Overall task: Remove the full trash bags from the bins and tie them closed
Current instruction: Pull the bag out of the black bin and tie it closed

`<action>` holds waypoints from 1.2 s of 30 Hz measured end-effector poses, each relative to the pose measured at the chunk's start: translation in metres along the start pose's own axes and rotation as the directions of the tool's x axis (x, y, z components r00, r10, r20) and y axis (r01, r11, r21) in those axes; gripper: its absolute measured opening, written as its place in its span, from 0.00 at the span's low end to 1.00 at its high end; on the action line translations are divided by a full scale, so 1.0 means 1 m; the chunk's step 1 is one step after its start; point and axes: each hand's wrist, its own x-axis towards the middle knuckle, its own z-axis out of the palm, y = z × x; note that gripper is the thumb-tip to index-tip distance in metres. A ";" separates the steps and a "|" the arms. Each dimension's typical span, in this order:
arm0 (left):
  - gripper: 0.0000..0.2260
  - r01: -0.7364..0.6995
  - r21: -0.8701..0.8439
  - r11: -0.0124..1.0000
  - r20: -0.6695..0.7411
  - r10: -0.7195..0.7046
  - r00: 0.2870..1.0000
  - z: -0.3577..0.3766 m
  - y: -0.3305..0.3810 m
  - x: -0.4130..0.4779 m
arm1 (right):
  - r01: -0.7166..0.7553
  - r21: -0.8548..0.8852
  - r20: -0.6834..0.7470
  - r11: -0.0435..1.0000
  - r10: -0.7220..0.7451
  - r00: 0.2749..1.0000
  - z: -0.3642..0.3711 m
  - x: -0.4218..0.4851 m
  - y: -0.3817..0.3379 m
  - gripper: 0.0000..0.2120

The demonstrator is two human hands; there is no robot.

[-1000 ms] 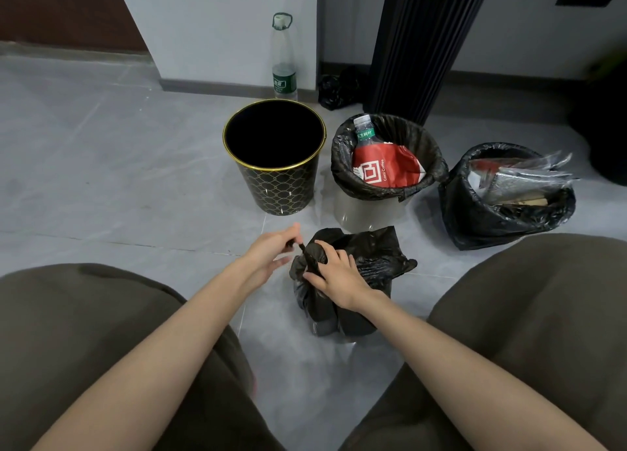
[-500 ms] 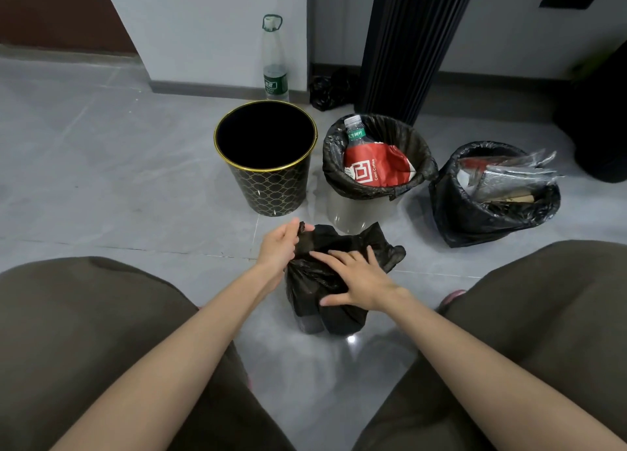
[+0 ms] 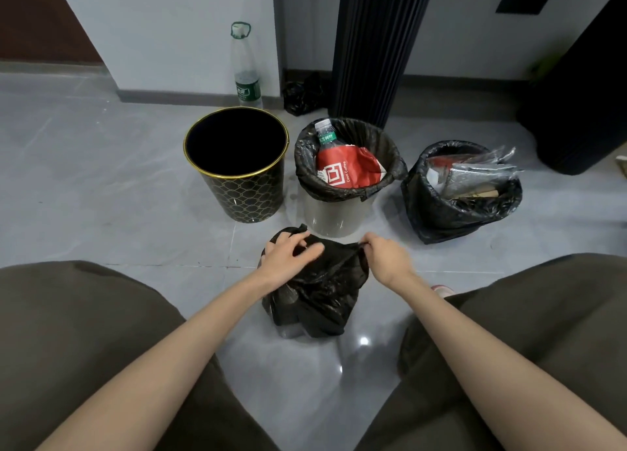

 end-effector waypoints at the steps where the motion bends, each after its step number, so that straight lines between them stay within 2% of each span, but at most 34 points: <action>1: 0.34 -0.008 0.112 0.994 0.024 0.005 1.000 0.002 0.002 -0.001 | -0.011 0.112 -0.018 0.994 0.014 1.000 -0.005 0.001 -0.003 0.12; 3: 0.47 -0.080 0.376 0.923 0.057 0.064 0.996 0.009 0.008 -0.004 | -0.015 0.314 -0.044 0.949 0.030 0.999 -0.017 0.000 -0.008 0.12; 5: 0.54 -0.131 0.548 0.826 0.090 0.097 0.991 0.018 0.010 -0.005 | -0.055 0.538 -0.014 0.841 0.074 0.997 -0.030 -0.003 -0.013 0.12; 6: 0.56 -0.129 0.591 0.796 0.095 0.090 0.991 0.022 0.010 -0.004 | -0.105 0.679 0.040 0.727 0.107 0.994 -0.036 -0.006 -0.015 0.13; 8: 0.58 -0.107 0.641 0.760 0.071 0.080 0.994 0.031 0.009 0.001 | -0.242 0.879 0.209 0.410 0.125 0.970 -0.047 -0.012 -0.018 0.13; 10: 0.60 -0.059 0.659 0.750 0.028 0.054 0.998 0.036 0.010 0.005 | -0.329 0.933 0.320 0.144 0.084 0.944 -0.054 -0.016 -0.019 0.13; 12: 0.60 -0.019 0.646 0.763 0.014 0.013 1.000 0.040 0.010 0.010 | -0.377 0.926 0.377 -0.025 0.064 0.924 -0.058 -0.017 -0.021 0.14; 13: 0.60 -0.004 0.634 0.773 0.010 -0.003 1.000 0.042 0.011 0.012 | -0.393 0.917 0.396 -0.064 0.057 0.916 -0.061 -0.017 -0.022 0.13; 15: 0.59 0.029 0.583 0.812 -0.025 -0.018 1.000 0.046 0.015 0.015 | -0.434 0.898 0.436 -0.070 0.022 0.900 -0.064 -0.017 -0.024 0.10; 17: 0.58 0.060 0.486 0.872 -0.117 -0.004 0.993 0.051 0.019 0.017 | -0.484 0.875 0.484 -0.016 -0.019 0.875 -0.067 -0.017 -0.026 0.07; 19: 0.59 0.054 0.387 0.920 -0.232 0.040 0.972 0.055 0.024 0.018 | -0.511 0.855 0.515 0.094 -0.031 0.856 -0.069 -0.016 -0.027 0.06; 21: 0.59 0.020 0.314 0.949 -0.295 0.077 0.952 0.056 0.028 0.020 | -0.505 0.827 0.529 0.247 -0.038 0.848 -0.069 -0.015 -0.027 0.06; 23: 0.53 -0.015 0.312 0.950 -0.248 0.097 0.964 0.055 0.030 0.021 | -0.478 0.796 0.531 0.370 -0.048 0.846 -0.070 -0.014 -0.026 0.07; 25: 0.39 -0.052 0.344 0.938 -0.153 0.110 0.982 0.054 0.028 0.023 | -0.430 0.795 0.506 0.427 -0.077 0.859 -0.072 -0.012 -0.025 0.09; 27: 0.24 -0.070 0.338 0.939 -0.098 0.109 0.989 0.056 0.027 0.023 | -0.381 0.814 0.464 0.438 -0.097 0.880 -0.073 -0.012 -0.024 0.07; 29: 0.13 -0.073 0.336 0.939 -0.086 0.108 0.991 0.060 0.026 0.023 | -0.337 0.831 0.422 0.443 -0.107 0.900 -0.073 -0.012 -0.022 0.07; 32: 0.12 -0.079 0.396 0.915 -0.063 0.113 0.992 0.058 0.021 0.026 | -0.319 0.884 0.367 0.341 -0.085 0.926 -0.068 -0.012 -0.015 0.08; 36: 0.12 -0.065 0.451 0.890 -0.035 0.091 0.995 0.046 0.009 0.033 | -0.340 0.930 0.327 0.139 0.105 0.939 -0.059 -0.010 0.005 0.08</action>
